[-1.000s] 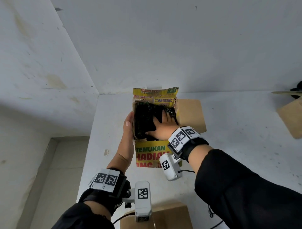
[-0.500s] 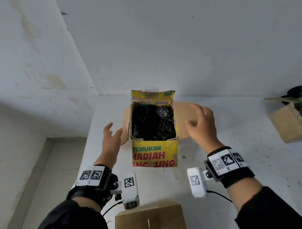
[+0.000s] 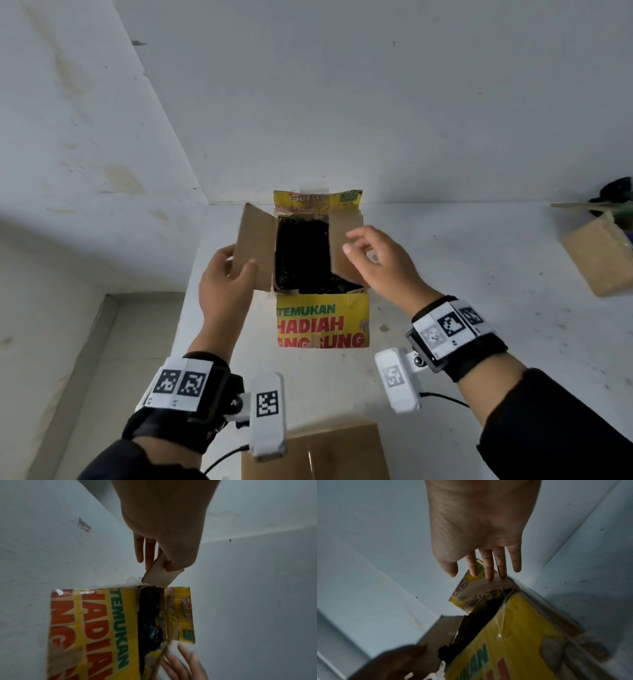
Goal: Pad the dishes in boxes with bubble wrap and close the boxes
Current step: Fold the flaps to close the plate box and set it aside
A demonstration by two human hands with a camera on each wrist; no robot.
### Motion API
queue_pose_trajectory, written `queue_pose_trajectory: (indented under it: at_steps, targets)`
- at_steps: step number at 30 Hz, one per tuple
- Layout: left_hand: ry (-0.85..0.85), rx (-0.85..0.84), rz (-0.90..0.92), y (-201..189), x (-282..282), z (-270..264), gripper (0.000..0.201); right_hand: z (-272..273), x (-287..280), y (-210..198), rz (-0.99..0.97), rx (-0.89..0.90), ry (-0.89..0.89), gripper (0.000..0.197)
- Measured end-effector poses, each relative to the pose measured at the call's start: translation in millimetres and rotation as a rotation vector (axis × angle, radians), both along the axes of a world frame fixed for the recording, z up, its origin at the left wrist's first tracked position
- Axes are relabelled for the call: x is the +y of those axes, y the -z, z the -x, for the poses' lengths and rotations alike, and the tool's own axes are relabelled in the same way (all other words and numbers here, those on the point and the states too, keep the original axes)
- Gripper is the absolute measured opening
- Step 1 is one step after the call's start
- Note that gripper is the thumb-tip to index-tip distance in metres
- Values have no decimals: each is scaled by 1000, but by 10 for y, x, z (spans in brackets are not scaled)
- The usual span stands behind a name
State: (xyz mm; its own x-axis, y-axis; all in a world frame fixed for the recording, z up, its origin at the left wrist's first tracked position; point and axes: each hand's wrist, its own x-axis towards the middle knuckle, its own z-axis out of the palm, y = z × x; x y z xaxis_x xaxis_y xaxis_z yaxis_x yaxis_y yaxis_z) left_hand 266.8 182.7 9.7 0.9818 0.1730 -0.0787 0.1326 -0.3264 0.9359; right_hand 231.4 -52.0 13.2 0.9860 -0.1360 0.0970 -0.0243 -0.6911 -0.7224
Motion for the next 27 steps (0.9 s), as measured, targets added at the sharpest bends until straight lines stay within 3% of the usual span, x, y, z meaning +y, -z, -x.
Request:
queue_pose_trajectory:
  at_steps: [2,4,8,14,17,20,22,25,27]
  targets:
    - [149,-102,-75,-48,-66,89,26,-39,43,44,146,41,-57,27]
    - [315,-166,-147,-33,-124,143,47,-56,45,62,282,47,-96,25]
    - [645,-255,-411,177,-61,86,59,11,-82,19,396,111,-236,44]
    - [790,-175,-420,264,163,-114,48,264,-319,152,481,255,-479,67]
    - [725,-23,-202,207,136,-108,47,316,-317,320,203,175,-422,58]
    - [631,166,41,94,73,-28,52,296,-234,320,-194,103,-181,37]
    - [588,283,104,30,46,9,60,250,-184,300,-249,47,-36,35]
    - [612,303,185,35,8,35,49,178,-130,279,-269,-1,73,51]
    - [668,196,75,113,-30,72,58,138,-100,254,-266,25,82,70]
